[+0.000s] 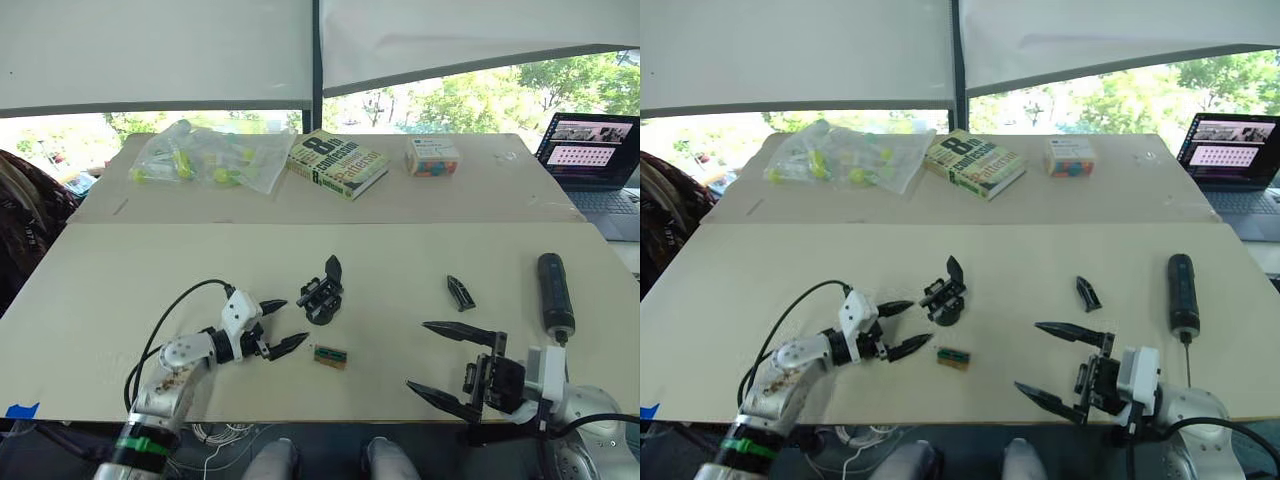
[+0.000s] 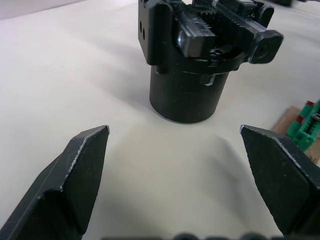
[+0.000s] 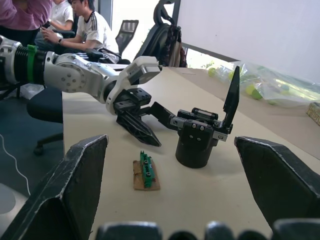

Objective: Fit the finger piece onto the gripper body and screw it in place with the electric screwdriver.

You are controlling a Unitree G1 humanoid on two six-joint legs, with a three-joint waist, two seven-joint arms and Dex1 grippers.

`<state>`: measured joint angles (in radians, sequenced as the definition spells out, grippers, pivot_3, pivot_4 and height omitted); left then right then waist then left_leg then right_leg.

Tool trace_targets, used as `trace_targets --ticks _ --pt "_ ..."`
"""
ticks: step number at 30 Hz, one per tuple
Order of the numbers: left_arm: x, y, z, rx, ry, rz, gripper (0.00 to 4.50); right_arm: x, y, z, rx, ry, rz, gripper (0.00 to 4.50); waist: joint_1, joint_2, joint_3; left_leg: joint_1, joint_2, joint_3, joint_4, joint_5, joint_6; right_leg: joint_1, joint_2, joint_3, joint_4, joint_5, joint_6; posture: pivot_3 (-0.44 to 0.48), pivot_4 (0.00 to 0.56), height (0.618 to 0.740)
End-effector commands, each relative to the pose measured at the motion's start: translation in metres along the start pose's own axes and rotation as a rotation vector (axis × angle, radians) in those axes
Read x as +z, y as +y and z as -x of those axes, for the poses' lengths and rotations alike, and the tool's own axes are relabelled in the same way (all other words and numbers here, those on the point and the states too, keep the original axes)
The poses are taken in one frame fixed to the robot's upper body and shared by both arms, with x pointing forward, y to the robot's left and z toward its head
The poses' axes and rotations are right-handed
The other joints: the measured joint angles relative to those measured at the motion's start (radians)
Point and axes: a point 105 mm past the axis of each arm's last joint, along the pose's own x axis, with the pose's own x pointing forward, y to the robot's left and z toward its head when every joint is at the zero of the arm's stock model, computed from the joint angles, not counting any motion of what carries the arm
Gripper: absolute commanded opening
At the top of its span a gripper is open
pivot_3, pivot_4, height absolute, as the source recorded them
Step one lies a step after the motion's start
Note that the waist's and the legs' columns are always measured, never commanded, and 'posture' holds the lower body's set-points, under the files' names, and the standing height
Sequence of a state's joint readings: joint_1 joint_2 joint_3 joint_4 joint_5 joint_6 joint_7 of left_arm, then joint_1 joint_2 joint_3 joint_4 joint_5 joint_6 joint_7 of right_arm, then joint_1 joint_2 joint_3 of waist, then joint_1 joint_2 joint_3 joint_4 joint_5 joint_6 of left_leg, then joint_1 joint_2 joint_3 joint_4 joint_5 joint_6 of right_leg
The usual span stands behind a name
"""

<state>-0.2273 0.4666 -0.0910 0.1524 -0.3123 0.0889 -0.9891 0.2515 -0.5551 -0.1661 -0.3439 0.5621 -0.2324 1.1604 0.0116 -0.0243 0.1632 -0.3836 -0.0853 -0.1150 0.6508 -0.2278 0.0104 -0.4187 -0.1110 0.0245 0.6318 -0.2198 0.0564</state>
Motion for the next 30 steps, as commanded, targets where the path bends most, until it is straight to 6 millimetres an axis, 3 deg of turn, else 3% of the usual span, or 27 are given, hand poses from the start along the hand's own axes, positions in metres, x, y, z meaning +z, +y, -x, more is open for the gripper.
trace_targets --ticks 1,7,26,30 --pt "0.005 0.004 -0.002 -0.099 0.01 -0.033 4.44 0.008 0.0 -0.003 -0.003 -0.023 0.041 4.5 -0.001 0.0 0.0 0.0 0.0 0.0 0.0 0.0 0.0 0.0 0.0 0.0 0.0 0.0 0.0 0.0 0.15 0.737" --pt "0.01 0.02 -0.015 -0.172 0.03 -0.075 4.44 0.009 0.001 -0.005 -0.008 -0.026 0.039 4.5 -0.004 0.0 0.0 0.0 0.0 0.001 0.001 0.0 0.0 0.0 0.0 0.0 0.0 0.0 0.0 0.0 0.15 0.737" --pt "0.011 0.009 -0.055 -0.294 -0.018 -0.105 4.44 0.01 0.005 -0.001 -0.035 0.001 0.046 4.5 -0.001 0.0 0.0 0.0 -0.001 0.001 0.009 -0.002 0.004 0.006 0.0 0.001 0.0 0.002 0.004 0.0 0.15 0.737" --pt "0.012 0.009 -0.056 -0.277 -0.035 -0.107 3.32 0.01 0.005 -0.001 -0.035 0.003 0.045 4.5 0.0 0.0 0.0 0.003 -0.001 0.001 0.009 -0.003 0.005 0.01 0.0 0.001 -0.001 0.001 0.004 0.0 0.15 0.737"
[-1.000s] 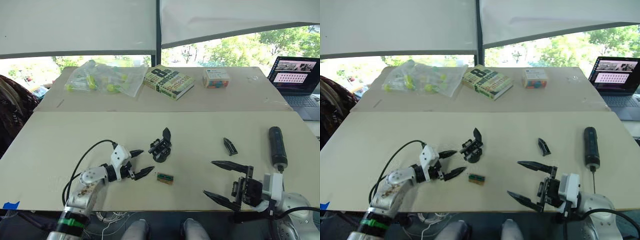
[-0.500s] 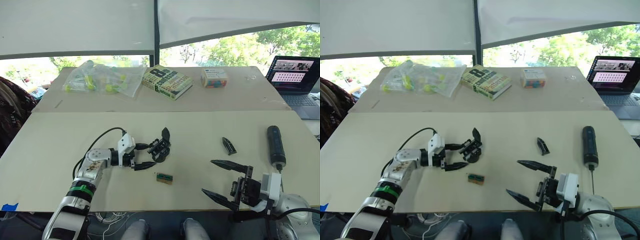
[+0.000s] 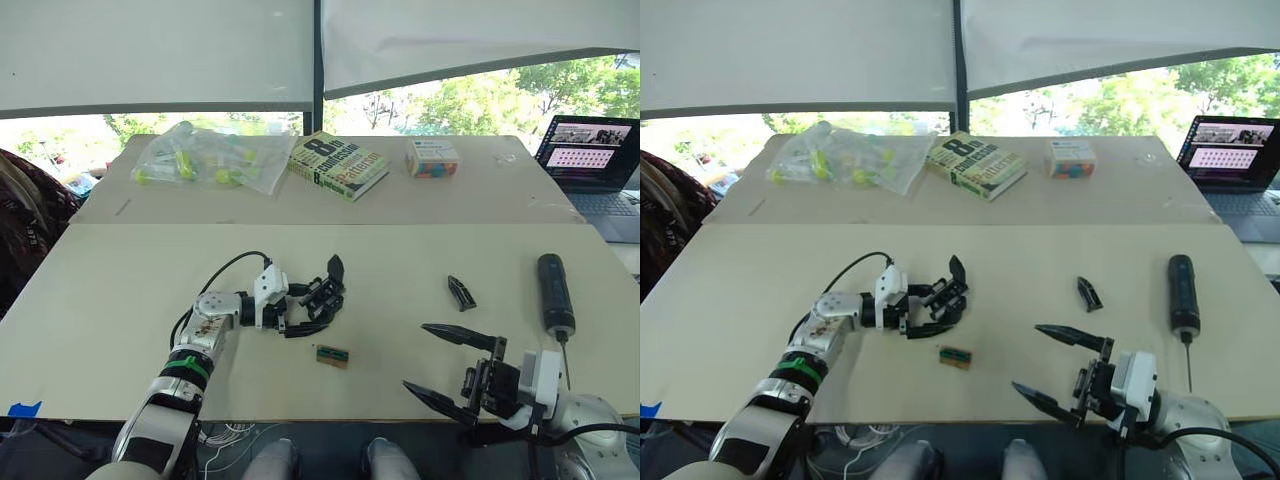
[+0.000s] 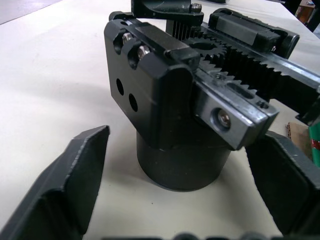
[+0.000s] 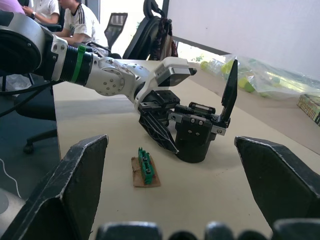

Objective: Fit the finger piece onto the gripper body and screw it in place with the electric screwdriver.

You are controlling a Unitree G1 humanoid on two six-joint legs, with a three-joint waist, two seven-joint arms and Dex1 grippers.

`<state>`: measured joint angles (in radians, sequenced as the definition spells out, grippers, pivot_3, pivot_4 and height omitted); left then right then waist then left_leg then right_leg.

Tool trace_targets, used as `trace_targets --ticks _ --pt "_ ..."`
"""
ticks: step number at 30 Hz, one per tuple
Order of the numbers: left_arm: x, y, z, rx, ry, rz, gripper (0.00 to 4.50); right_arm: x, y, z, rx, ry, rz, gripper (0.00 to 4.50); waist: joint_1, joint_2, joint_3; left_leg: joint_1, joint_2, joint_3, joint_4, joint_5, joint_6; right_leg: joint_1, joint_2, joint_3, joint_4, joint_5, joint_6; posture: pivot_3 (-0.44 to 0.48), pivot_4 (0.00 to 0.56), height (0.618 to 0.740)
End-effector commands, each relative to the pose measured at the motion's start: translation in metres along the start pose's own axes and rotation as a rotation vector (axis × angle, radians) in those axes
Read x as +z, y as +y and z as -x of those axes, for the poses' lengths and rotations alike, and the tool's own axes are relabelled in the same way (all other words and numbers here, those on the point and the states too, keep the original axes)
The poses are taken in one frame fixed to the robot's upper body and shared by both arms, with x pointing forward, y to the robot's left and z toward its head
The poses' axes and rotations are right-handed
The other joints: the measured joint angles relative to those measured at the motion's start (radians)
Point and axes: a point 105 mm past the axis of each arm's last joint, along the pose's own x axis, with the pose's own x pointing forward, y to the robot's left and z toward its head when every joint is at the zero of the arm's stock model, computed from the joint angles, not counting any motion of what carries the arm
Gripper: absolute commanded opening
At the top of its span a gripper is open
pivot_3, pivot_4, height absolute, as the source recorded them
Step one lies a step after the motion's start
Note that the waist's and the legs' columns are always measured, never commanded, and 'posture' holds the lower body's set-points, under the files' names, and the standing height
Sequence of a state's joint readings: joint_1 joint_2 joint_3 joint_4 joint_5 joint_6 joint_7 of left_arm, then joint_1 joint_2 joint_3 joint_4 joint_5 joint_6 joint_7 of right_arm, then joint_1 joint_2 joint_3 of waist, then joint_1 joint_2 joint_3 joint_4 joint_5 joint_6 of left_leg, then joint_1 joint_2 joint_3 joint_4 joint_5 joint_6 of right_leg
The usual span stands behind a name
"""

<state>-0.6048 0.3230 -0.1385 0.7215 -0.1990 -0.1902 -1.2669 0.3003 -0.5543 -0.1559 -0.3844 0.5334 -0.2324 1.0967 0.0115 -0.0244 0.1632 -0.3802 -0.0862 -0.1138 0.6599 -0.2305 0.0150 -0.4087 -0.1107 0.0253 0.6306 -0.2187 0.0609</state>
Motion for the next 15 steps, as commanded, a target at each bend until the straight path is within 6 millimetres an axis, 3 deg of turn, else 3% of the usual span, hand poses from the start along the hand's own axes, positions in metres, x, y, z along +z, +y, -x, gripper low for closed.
trace_targets --ticks 1,2,3,7,11,15 --pt "0.005 -0.002 -0.003 0.002 -0.035 -0.021 2.89 0.011 0.0 -0.001 0.006 -0.026 0.049 4.5 0.0 0.0 0.0 0.001 0.0 0.0 0.0 0.0 0.0 0.001 0.0 0.0 0.0 0.0 0.0 0.0 0.15 0.737" --pt "0.008 -0.005 -0.003 0.001 -0.057 -0.029 2.4 0.01 0.0 -0.002 0.007 -0.026 0.048 4.5 0.0 0.0 0.0 0.001 0.0 0.0 0.0 0.0 0.001 0.002 0.0 0.0 -0.001 -0.001 0.001 0.0 0.15 0.737" --pt "0.012 -0.007 -0.002 0.002 -0.083 -0.034 2.26 0.01 0.001 -0.002 0.008 -0.026 0.047 4.5 -0.001 0.0 0.0 0.002 0.0 0.0 0.0 0.0 0.001 0.002 0.0 0.0 -0.001 -0.002 0.003 0.0 0.15 0.737" --pt "0.021 -0.016 0.006 0.066 -0.108 -0.066 2.27 0.008 0.001 -0.001 0.018 -0.022 0.042 4.5 -0.008 0.0 0.0 0.002 0.0 0.0 0.0 -0.002 0.002 0.002 -0.001 0.001 -0.001 -0.001 0.001 0.0 0.15 0.737" --pt "0.031 -0.013 0.01 0.299 -0.138 -0.079 2.27 0.007 -0.002 0.002 0.027 -0.014 0.046 4.5 -0.007 0.0 0.0 0.001 0.0 0.0 0.0 -0.002 0.002 0.001 -0.001 0.002 -0.001 -0.001 0.001 0.0 0.15 0.737" --pt "0.028 -0.017 0.01 0.407 -0.109 -0.065 2.27 0.006 -0.008 0.002 0.023 -0.014 0.053 4.5 -0.002 0.0 0.0 0.001 0.0 0.0 0.0 -0.002 0.002 0.001 -0.001 0.003 -0.001 -0.001 0.002 0.0 0.15 0.737"
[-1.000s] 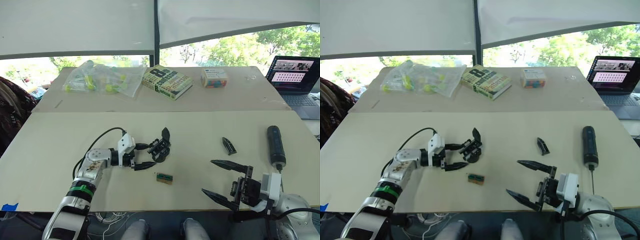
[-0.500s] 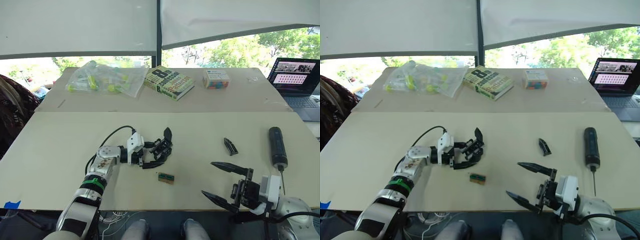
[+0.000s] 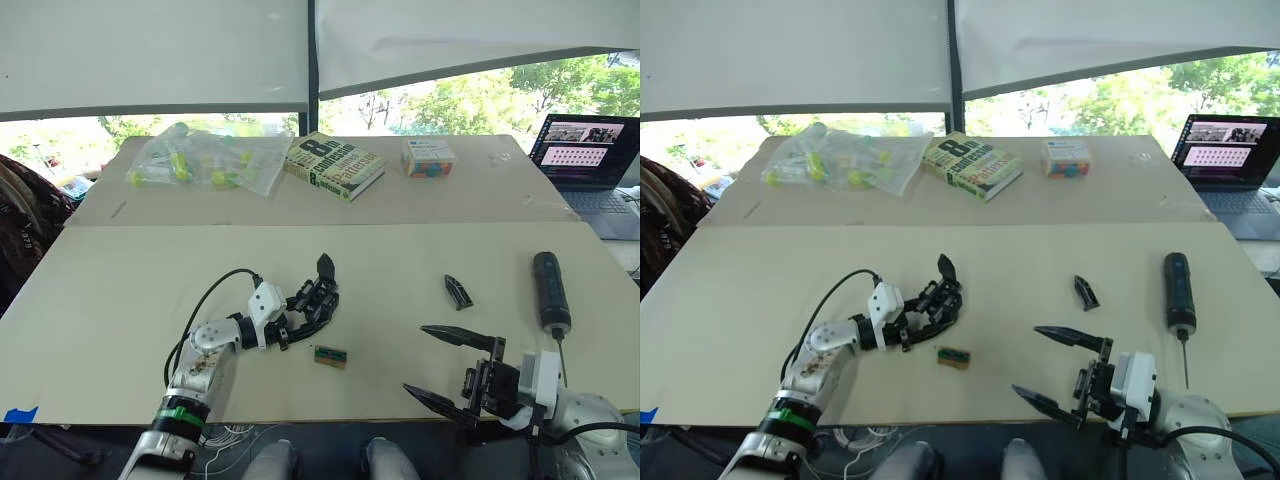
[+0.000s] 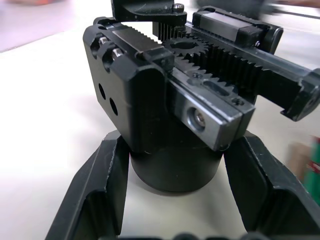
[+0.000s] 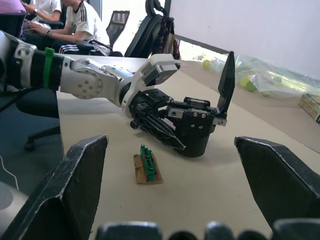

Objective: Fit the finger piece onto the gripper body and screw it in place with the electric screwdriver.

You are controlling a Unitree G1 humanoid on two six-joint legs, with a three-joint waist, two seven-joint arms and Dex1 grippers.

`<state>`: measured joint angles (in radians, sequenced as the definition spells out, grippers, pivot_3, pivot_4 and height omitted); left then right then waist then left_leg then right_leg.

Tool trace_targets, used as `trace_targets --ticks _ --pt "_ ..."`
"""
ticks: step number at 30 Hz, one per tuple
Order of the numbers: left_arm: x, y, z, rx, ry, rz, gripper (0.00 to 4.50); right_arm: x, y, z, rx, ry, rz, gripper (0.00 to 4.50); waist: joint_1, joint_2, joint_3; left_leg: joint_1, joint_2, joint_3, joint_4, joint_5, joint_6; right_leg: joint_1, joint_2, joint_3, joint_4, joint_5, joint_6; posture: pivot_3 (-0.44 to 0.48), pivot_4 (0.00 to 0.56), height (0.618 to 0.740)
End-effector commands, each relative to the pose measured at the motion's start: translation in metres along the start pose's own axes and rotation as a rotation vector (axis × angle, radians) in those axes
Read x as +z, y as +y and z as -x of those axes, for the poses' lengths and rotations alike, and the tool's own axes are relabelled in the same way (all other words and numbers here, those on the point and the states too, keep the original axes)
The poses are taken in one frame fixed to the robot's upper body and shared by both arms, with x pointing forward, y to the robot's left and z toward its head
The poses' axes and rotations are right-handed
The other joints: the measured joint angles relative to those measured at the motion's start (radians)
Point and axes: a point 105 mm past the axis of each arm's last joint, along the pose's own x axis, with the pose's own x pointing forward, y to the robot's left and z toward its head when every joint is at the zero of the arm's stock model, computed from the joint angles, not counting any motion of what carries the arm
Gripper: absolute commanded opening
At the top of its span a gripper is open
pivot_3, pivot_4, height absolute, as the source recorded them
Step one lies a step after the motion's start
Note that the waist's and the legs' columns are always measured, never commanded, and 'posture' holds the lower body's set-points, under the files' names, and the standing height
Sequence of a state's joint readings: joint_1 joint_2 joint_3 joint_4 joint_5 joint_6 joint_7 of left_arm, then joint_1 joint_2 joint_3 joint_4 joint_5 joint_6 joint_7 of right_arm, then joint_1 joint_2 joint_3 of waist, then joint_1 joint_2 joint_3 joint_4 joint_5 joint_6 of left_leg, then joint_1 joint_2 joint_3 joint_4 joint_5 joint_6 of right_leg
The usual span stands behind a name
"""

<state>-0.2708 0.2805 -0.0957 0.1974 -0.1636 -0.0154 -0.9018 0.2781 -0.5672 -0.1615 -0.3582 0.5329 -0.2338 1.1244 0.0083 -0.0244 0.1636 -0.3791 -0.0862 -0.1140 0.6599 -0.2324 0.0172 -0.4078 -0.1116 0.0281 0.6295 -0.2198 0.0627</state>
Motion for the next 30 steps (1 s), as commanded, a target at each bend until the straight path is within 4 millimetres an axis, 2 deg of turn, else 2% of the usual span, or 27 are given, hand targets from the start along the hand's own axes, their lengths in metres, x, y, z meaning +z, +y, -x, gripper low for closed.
trace_targets --ticks 1,8,11,14,16,19,26,30 --pt "0.023 0.005 -0.001 0.093 -0.051 -0.066 2.27 0.008 -0.005 0.0 0.001 -0.026 0.044 4.5 0.002 0.0 0.0 0.0 0.0 0.0 0.0 0.0 0.0 0.0 0.0 0.0 0.0 0.0 0.0 0.0 0.15 0.737" --pt "0.006 0.003 0.0 0.171 -0.011 0.001 2.27 0.009 -0.008 -0.005 0.024 -0.038 0.042 4.5 0.003 0.0 0.0 0.0 0.0 0.0 0.0 0.0 0.0 0.0 0.0 0.0 0.0 0.0 0.0 0.0 0.15 0.737" --pt "-0.006 -0.001 0.001 0.157 0.011 0.048 2.27 0.009 -0.007 -0.005 0.03 -0.035 0.041 4.5 0.003 0.001 0.0 0.001 0.0 0.0 0.0 0.0 0.0 0.001 0.0 0.0 0.0 -0.001 0.001 0.0 0.15 0.737" --pt "-0.008 -0.003 0.001 0.151 0.015 0.061 2.27 0.01 -0.008 -0.005 0.03 -0.037 0.041 4.5 0.002 0.001 -0.001 0.002 0.0 0.0 0.0 0.0 0.0 0.002 0.0 0.0 0.0 -0.001 0.001 0.0 0.15 0.737" --pt "-0.006 -0.006 0.001 0.122 0.008 0.085 3.31 0.011 -0.009 -0.005 0.028 -0.041 0.033 4.5 0.002 0.001 -0.001 0.002 0.0 0.0 0.0 0.0 0.0 0.002 0.0 0.0 0.0 -0.001 0.002 0.0 0.15 0.737" --pt "-0.006 0.003 0.008 0.137 0.01 0.106 4.48 0.011 -0.006 -0.006 0.026 -0.045 0.021 4.5 0.003 0.002 -0.001 0.002 0.0 0.0 0.0 0.0 0.0 0.002 0.0 0.0 0.0 -0.001 0.002 0.0 0.15 0.737" --pt "-0.003 0.024 0.034 0.044 0.057 0.048 4.48 0.013 -0.007 -0.009 -0.013 -0.062 0.017 4.5 -0.007 0.002 -0.001 0.003 0.001 0.001 0.0 0.0 0.0 0.002 0.0 0.0 0.0 -0.003 0.004 0.0 0.15 0.737" --pt "0.003 0.034 0.037 -0.038 0.064 0.027 4.48 0.011 -0.007 -0.007 -0.02 -0.054 0.011 4.5 -0.003 0.002 -0.001 0.003 0.0 0.001 0.0 0.0 0.0 0.002 0.0 0.0 0.0 -0.003 0.005 0.0 0.15 0.737"
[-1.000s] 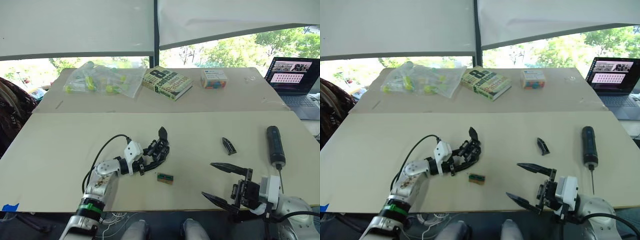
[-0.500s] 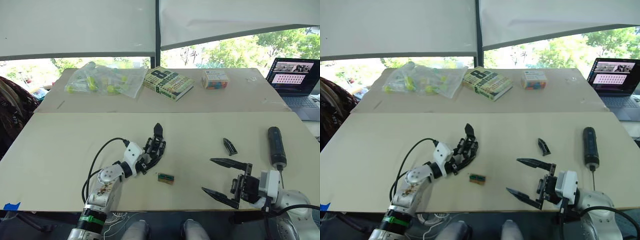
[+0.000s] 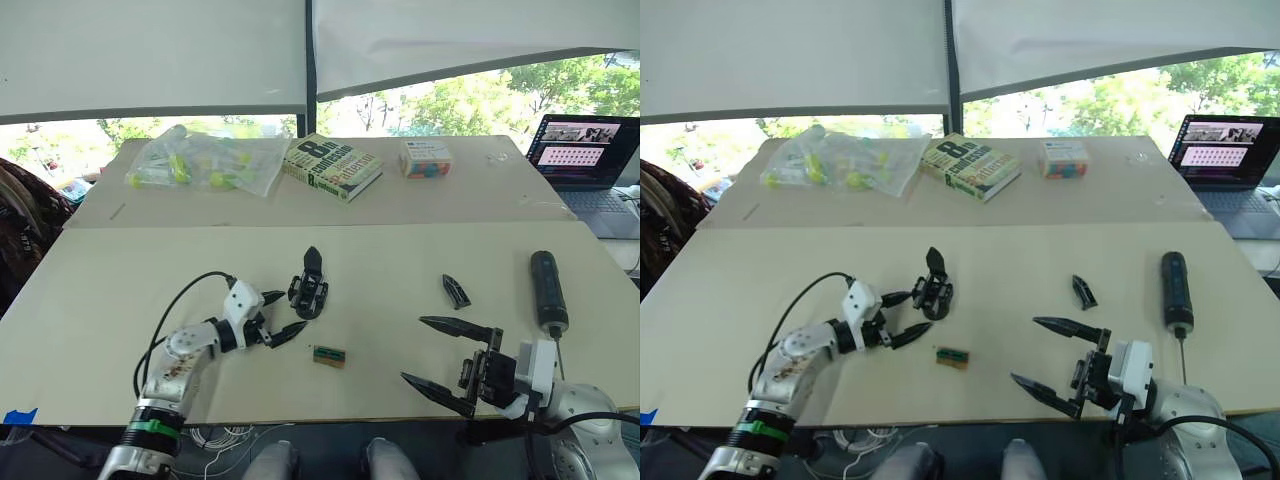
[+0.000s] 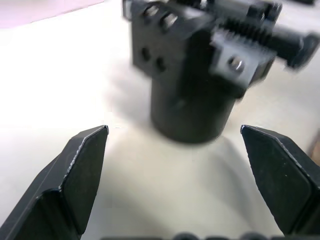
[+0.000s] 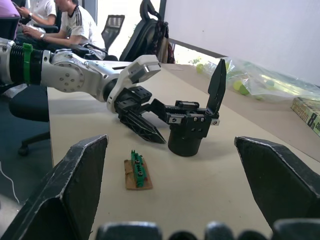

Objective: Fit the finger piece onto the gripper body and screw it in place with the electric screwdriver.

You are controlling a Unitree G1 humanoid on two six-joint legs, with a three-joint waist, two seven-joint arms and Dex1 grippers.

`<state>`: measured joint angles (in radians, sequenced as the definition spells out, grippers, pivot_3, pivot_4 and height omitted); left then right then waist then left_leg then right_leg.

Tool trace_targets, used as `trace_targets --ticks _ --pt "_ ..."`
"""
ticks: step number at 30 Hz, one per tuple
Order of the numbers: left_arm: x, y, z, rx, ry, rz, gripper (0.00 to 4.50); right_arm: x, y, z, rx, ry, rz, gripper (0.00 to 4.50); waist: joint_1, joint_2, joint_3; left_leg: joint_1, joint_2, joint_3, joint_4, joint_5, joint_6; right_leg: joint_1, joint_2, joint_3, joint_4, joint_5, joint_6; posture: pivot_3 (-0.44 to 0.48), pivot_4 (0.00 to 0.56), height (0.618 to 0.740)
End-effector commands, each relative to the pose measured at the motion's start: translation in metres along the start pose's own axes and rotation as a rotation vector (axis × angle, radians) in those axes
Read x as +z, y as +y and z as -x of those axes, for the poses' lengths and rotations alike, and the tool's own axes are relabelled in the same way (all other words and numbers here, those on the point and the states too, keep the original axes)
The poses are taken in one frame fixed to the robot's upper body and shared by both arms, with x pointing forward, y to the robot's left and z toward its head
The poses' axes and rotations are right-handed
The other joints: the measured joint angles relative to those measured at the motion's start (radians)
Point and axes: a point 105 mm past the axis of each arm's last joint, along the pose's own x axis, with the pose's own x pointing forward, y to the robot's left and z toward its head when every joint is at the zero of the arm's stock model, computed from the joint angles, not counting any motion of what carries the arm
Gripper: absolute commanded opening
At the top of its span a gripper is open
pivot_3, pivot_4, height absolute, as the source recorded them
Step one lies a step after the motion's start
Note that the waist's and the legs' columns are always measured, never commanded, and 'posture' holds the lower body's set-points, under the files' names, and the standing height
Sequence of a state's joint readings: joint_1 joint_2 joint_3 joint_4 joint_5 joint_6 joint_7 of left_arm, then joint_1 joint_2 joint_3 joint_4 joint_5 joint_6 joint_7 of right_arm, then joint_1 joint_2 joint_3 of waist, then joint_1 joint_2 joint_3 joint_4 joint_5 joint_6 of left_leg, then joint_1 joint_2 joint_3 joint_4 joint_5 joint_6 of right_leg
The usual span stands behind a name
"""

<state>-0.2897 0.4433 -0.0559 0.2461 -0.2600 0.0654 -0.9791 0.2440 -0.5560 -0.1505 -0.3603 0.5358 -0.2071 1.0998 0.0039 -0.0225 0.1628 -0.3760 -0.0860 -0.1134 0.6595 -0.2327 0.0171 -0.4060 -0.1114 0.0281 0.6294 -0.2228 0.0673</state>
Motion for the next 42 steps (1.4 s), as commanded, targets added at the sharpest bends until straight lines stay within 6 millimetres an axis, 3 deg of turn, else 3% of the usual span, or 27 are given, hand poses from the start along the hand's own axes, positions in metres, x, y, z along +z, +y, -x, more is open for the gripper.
trace_targets --ticks 1,8,19,22,25,32,42 --pt "0.015 0.007 0.0 -0.064 -0.038 -0.03 4.48 0.009 -0.001 0.0 -0.006 -0.033 0.016 4.5 0.005 0.0 0.0 0.0 0.0 0.0 0.0 0.0 0.0 0.0 0.0 0.0 0.0 0.0 0.0 0.0 0.15 0.737" --pt "0.015 0.005 -0.017 -0.252 0.029 -0.11 4.48 0.007 0.001 0.002 -0.008 -0.024 0.012 4.5 0.008 0.0 0.0 -0.001 -0.001 0.0 0.0 0.0 0.0 0.0 0.0 0.0 0.0 0.002 -0.004 0.0 0.15 0.737" --pt "0.01 0.01 -0.041 -0.276 0.05 -0.132 4.48 0.006 0.004 0.002 -0.013 -0.018 0.014 4.5 0.004 -0.001 0.0 -0.001 -0.001 0.0 0.0 0.0 0.0 0.0 0.0 0.0 0.0 0.0 0.0 0.0 0.15 0.737" --pt "0.009 0.008 -0.042 -0.287 0.043 -0.133 3.66 0.007 0.005 0.003 -0.017 -0.017 0.012 4.5 0.004 -0.001 0.0 -0.001 -0.001 0.0 0.0 0.0 0.0 0.0 0.0 0.0 0.0 0.0 0.0 0.0 0.15 0.737" --pt "0.011 0.002 -0.044 -0.305 0.012 -0.147 2.26 0.006 0.005 0.004 -0.02 -0.012 0.012 4.5 0.005 -0.001 0.0 -0.001 -0.001 0.0 0.0 0.0 0.0 0.0 0.0 0.0 0.0 0.0 0.001 0.0 0.15 0.737" --pt "0.029 -0.001 -0.051 -0.256 -0.064 -0.167 2.28 0.005 0.005 0.004 -0.021 -0.011 0.011 4.5 0.009 -0.001 0.0 -0.002 -0.002 0.0 0.0 0.0 0.001 0.0 -0.001 0.0 0.0 0.0 0.001 0.0 0.15 0.737" --pt "0.027 -0.025 -0.06 -0.271 -0.029 -0.14 2.28 0.003 0.004 -0.001 -0.017 -0.018 0.01 4.5 0.007 -0.001 0.001 -0.003 -0.002 0.0 0.0 0.0 0.001 -0.001 -0.001 0.0 0.0 0.0 0.0 0.0 0.15 0.737"
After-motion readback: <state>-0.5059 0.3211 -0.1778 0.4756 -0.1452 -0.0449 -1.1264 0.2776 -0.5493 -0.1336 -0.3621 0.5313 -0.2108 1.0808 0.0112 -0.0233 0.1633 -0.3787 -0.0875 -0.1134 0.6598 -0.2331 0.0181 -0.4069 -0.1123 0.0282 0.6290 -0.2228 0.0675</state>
